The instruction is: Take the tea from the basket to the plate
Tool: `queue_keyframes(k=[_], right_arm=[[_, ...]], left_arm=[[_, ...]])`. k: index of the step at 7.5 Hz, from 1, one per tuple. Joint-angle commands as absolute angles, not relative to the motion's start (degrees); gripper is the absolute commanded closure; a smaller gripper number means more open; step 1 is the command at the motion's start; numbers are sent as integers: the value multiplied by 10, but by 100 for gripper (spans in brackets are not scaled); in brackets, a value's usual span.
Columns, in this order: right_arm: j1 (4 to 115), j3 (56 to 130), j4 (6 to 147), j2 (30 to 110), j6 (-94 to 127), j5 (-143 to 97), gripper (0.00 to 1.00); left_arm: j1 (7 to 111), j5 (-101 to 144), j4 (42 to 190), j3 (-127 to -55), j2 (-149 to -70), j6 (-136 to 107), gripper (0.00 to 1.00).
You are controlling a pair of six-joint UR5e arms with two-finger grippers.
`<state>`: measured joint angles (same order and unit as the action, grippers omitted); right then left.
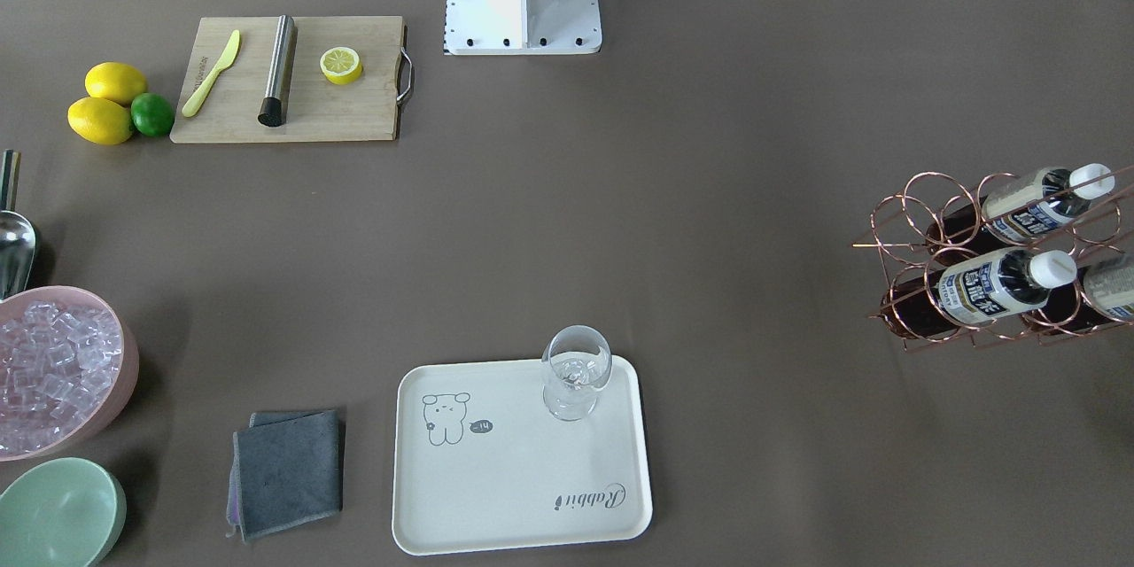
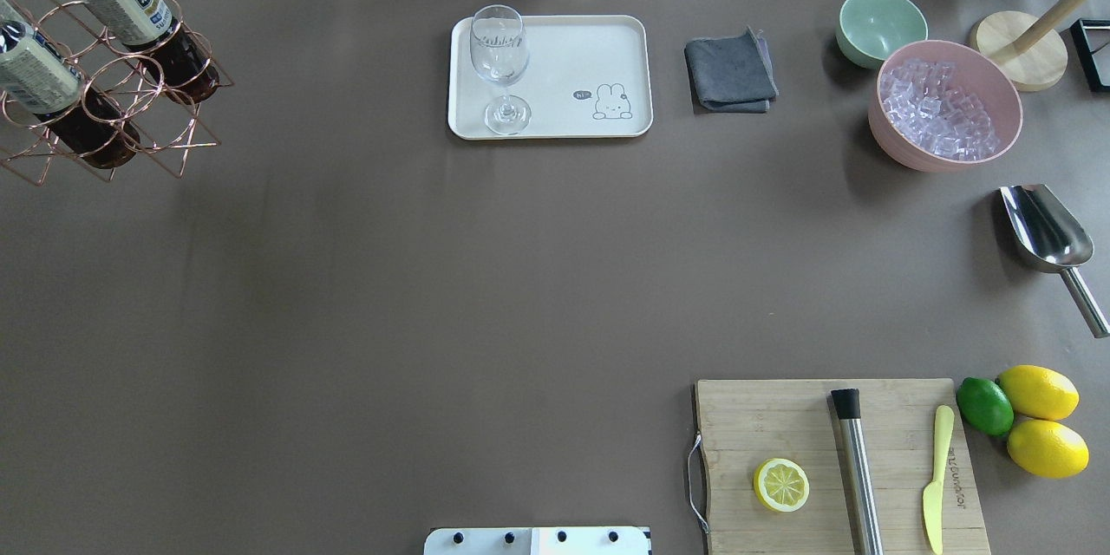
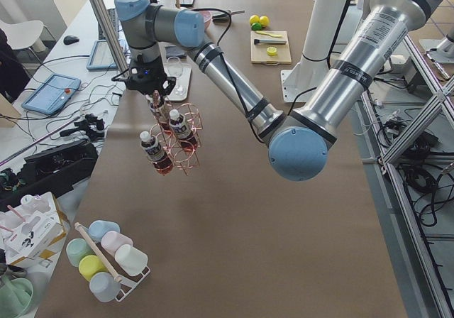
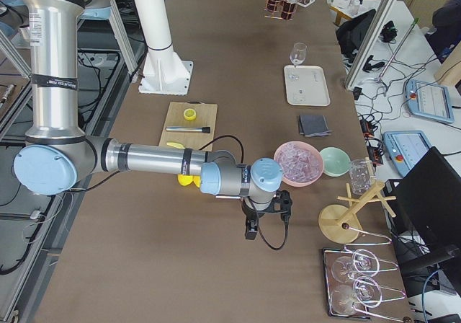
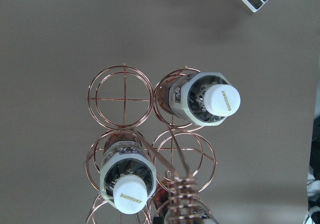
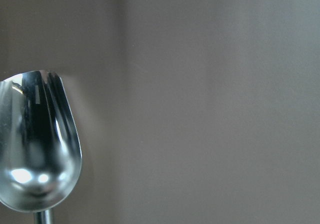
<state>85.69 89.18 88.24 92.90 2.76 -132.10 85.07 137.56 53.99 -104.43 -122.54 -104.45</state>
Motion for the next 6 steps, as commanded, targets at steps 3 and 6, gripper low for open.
queue_keyframes(k=[3, 6], right_arm=[[857, 899, 882, 927, 28, -1322, 0], [855, 898, 882, 927, 27, -1321, 0]], left_arm=[[745, 1391, 510, -1140, -1292, -1229, 100], [638, 1358, 510, -1141, -1373, -1403, 100]])
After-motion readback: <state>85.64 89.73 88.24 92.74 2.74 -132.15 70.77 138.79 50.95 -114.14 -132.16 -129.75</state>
